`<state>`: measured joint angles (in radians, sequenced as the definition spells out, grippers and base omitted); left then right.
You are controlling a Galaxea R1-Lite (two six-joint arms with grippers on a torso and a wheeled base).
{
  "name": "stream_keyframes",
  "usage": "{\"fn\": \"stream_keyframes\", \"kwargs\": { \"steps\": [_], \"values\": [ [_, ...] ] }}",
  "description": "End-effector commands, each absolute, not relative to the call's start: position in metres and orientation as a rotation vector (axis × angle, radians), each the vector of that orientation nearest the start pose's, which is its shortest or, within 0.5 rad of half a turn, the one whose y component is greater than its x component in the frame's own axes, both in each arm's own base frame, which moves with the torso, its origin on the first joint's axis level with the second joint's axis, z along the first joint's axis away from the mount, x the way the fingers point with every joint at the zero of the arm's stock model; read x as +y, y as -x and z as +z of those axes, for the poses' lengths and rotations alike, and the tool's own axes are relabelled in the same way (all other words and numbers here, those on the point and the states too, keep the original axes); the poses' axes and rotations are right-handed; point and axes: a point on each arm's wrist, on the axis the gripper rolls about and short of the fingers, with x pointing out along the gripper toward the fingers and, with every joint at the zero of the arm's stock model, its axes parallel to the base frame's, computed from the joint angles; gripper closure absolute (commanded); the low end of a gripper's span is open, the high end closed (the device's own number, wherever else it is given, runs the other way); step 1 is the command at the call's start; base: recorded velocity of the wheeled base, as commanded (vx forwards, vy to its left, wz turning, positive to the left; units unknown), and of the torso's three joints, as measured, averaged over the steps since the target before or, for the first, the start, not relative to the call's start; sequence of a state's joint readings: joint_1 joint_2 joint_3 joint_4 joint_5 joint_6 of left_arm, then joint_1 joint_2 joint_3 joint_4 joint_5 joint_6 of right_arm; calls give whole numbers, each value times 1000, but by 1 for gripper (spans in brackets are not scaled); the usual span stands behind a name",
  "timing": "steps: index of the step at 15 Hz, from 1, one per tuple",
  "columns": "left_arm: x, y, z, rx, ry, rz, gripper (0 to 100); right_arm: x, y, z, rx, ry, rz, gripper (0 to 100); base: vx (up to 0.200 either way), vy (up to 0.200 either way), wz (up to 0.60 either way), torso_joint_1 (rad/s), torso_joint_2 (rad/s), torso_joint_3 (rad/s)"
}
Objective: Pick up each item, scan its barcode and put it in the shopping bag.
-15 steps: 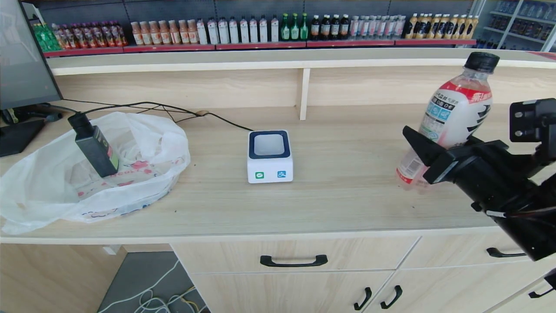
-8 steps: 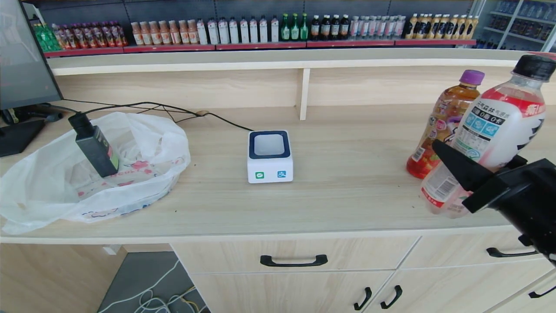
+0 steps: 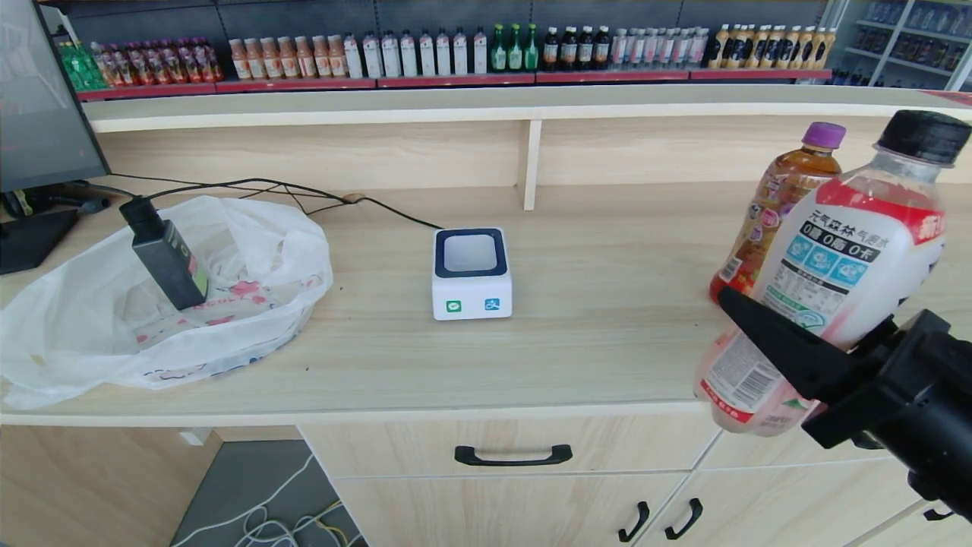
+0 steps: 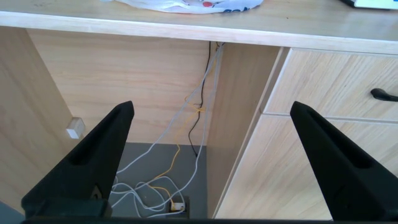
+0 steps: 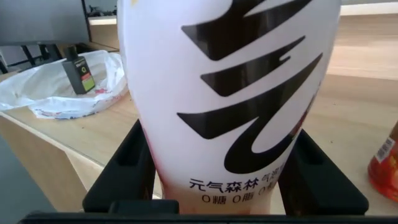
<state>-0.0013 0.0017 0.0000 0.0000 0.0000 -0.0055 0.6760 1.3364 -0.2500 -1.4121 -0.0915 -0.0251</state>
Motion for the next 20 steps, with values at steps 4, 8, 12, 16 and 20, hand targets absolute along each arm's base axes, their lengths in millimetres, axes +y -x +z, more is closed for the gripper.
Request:
{"fn": "stream_keyframes", "kwargs": {
  "steps": [4,8,12,16,20],
  "values": [
    [0,23,76,2,6,-2,0,160,-156,225,-298,-314,774,100,0,0,0,0,0,0],
    [0,23,76,2,6,-2,0,184,-148,233,-273,-403,995,100,0,0,0,0,0,0],
    [0,23,76,2,6,-2,0,208,-152,249,-294,-469,1052,100,0,0,0,0,0,0],
    [0,23,76,2,6,-2,0,218,-152,262,-289,-539,1088,100,0,0,0,0,0,0],
    [0,23,76,2,6,-2,0,230,-144,269,-259,-543,1128,100,0,0,0,0,0,0]
  ]
}}
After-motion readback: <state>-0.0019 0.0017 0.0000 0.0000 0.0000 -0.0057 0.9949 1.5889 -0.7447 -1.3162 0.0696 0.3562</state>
